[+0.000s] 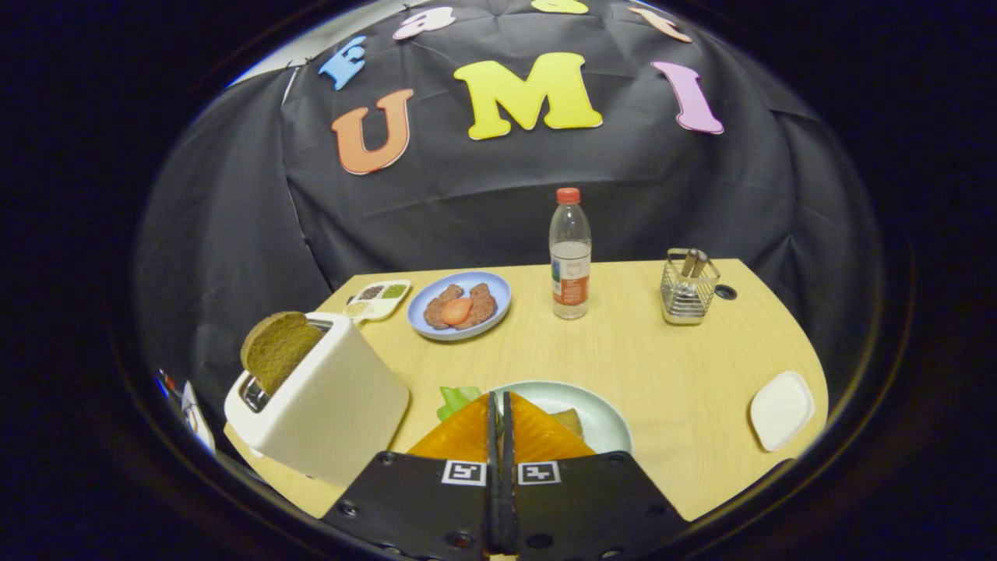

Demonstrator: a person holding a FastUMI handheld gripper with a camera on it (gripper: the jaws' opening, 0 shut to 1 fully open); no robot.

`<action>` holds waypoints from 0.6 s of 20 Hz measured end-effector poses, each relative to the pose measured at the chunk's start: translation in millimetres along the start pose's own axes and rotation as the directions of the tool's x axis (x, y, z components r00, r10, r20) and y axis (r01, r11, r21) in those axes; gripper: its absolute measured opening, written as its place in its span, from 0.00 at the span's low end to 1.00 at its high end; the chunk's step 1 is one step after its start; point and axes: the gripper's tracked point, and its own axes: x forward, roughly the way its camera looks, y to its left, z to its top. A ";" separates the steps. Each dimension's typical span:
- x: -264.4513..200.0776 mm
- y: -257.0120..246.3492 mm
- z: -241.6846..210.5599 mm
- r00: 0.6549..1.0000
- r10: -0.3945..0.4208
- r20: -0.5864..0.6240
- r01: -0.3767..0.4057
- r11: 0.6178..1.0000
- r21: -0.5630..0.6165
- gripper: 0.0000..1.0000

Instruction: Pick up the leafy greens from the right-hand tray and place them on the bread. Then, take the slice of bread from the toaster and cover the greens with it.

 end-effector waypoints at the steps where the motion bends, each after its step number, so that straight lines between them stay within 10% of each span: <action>1: 0.0 -6.8 -1.1 1.000 -0.009 -0.001 0.009 1.000 -0.001 0.00; 7: 13.7 -42.4 -15.7 0.998 -0.051 -0.048 0.052 0.998 0.024 0.04; 12: 10.9 -50.9 -9.5 0.998 -0.046 -0.036 0.047 0.998 0.029 0.49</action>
